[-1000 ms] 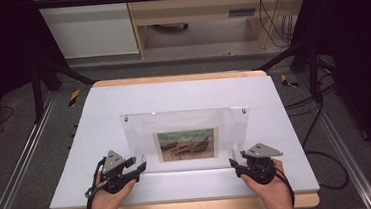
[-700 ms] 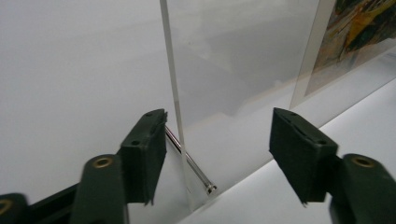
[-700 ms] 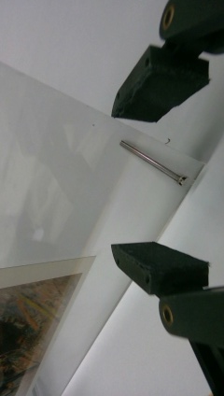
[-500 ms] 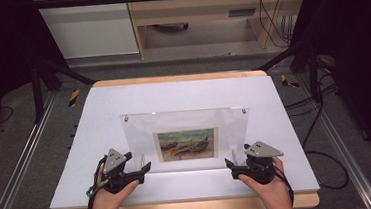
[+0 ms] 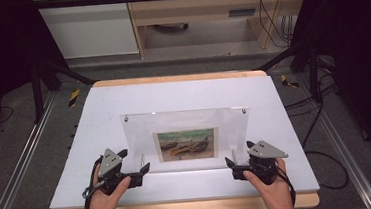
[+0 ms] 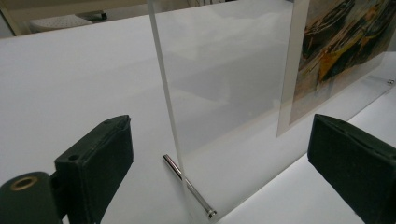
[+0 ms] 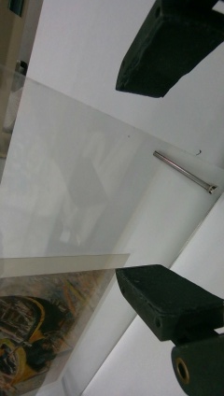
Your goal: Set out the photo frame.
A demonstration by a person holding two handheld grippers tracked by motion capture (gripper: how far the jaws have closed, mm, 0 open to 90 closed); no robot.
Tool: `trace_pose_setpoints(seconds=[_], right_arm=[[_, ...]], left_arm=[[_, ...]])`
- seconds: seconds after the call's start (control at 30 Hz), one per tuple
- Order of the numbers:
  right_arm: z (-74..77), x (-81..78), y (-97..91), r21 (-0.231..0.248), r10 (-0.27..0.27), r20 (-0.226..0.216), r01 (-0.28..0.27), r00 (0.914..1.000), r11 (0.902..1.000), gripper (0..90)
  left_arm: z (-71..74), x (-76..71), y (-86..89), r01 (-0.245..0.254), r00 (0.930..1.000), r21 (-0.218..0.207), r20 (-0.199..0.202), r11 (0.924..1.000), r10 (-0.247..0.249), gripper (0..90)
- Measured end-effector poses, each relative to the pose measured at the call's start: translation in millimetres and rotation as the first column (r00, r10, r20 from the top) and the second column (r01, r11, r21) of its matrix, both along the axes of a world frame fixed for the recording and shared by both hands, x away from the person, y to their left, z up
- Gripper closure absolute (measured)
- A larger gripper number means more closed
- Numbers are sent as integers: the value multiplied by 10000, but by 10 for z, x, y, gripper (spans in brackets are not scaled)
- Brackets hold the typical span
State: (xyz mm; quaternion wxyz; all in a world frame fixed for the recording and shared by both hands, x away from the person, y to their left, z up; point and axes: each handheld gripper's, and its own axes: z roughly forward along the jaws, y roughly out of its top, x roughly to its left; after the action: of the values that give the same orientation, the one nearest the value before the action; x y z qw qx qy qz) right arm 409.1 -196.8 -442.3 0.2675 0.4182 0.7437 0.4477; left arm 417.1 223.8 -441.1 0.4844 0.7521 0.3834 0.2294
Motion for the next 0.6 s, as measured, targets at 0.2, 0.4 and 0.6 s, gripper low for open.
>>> trace_pose_setpoints(seconds=[0.2, 0.4, 0.6], right_arm=[[29, -44, -57, 0, -111, 81, 111, 9999, 9999, 98], [52, -102, -188, 159, -455, 112, 453, 9989, 9988, 98], [66, -161, -327, 221, -840, 171, 836, 9963, 9963, 97]], left_arm=[[53, -73, 110, -93, 9996, -9, 255, 10000, 93, 63], [89, -129, 301, -343, 9986, -52, 397, 9994, 345, 63], [101, -134, 506, -897, 9949, -157, 445, 9958, 904, 68]])
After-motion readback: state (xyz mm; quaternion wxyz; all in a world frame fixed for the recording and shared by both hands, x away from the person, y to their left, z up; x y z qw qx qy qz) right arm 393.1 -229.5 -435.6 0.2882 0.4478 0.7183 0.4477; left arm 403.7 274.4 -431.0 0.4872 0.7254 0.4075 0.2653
